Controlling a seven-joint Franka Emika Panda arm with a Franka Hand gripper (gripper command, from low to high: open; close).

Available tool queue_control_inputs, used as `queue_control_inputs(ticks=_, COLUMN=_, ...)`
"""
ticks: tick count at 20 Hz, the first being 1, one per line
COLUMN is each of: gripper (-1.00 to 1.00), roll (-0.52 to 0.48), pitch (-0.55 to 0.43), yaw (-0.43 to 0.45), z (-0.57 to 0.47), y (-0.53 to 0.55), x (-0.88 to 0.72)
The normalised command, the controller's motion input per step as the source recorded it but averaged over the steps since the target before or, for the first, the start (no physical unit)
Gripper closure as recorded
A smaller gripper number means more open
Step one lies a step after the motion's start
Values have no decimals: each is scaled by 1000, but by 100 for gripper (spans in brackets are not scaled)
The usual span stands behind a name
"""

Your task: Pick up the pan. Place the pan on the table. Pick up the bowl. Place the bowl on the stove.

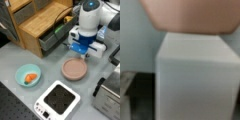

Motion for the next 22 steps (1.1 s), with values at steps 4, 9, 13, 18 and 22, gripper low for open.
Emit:
queue_control_inputs(ticks=4, gripper=100, roll=-65, pitch=-10, yaw=72, z=48, y=-16, x=167)
queue_control_inputs(ticks=9, gripper=100, roll=-80, pitch=4, yaw=66, z=18, y=-9, x=162)
queue_control_inputs(ticks=13, gripper=-100, roll=-97, pitch=22, yaw=59, z=-34, y=9, x=173)
queue_control_inputs(ticks=18, gripper=-100, roll=-106, pitch=15, yaw=51, z=-20, y=34, x=184)
queue_control_inputs(ticks=22, gripper=-100, roll=-101, pitch=22, yaw=56, z=-3, y=32, x=162)
